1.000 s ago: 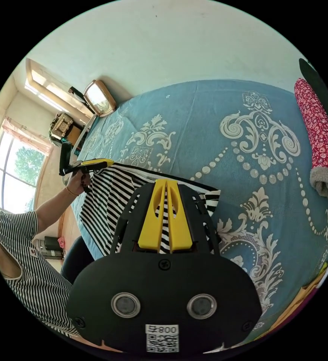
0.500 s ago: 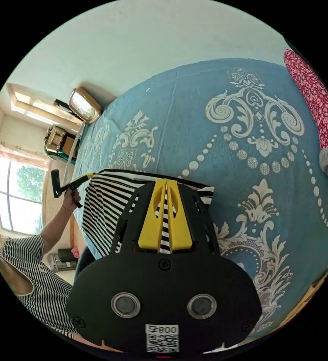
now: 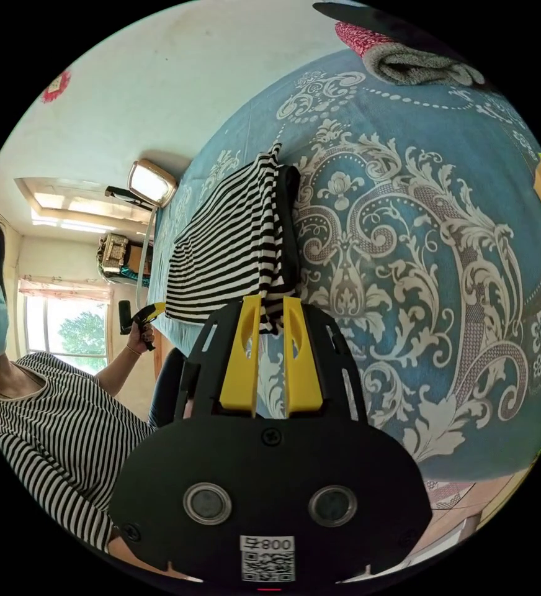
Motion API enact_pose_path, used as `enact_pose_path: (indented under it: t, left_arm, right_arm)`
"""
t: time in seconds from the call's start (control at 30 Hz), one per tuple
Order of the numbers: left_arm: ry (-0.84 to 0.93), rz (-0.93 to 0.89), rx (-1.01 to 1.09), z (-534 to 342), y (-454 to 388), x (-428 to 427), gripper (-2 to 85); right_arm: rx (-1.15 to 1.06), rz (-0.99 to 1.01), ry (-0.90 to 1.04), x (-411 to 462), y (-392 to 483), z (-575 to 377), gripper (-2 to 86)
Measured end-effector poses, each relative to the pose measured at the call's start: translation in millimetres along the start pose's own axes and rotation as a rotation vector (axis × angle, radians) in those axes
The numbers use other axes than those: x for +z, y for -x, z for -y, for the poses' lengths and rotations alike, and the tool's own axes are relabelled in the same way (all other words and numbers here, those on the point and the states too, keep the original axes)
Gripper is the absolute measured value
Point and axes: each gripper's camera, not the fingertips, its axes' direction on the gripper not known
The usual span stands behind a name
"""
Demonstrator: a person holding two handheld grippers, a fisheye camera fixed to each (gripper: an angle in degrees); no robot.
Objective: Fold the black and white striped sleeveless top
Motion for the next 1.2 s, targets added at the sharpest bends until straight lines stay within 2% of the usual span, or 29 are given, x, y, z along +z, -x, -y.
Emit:
enact_pose_path:
  t: [0.17, 0.3, 0.47, 0.67, 0.83, 0.93, 1.1, 1.2]
  left_arm:
    - [0.044, 0.046, 0.005, -10, -3, 13, 8.2]
    - [0.065, 0.067, 0.0, -15, -9, 18, 5.0]
    - [-0.001, -0.014, 0.001, -27, -22, 3, 3.1]
    - [-0.079, -0.116, -0.066, -46, -17, -8, 2.6]
    - [-0.012, -0.122, -0.145, -60, -16, 17, 3.0]
    - [-0.071, -0.139, -0.154, -68, -31, 11, 3.7]
    - [-0.145, -0.071, -0.129, -83, -69, -8, 5.4]
    - [-0.134, -0.051, -0.034, -83, -114, -1, 6.5]
  right_arm:
    - [-0.038, -0.012, 0.027, 9, -3, -16, 8.3]
    - [-0.037, -0.028, 0.067, 21, -10, -21, 5.7]
    - [-0.049, -0.058, 0.096, 19, -15, -24, 1.6]
    - [-0.02, -0.01, 0.059, -9, -41, -36, 0.8]
    - [0.062, 0.059, 0.127, 18, -77, -41, 1.1]
    - [0.113, 0.148, 0.058, 12, -91, -46, 2.1]
    - [0.158, 0.148, -0.031, -6, -102, -66, 5.1]
    - [0.177, 0.181, -0.057, -6, -105, -77, 7.4]
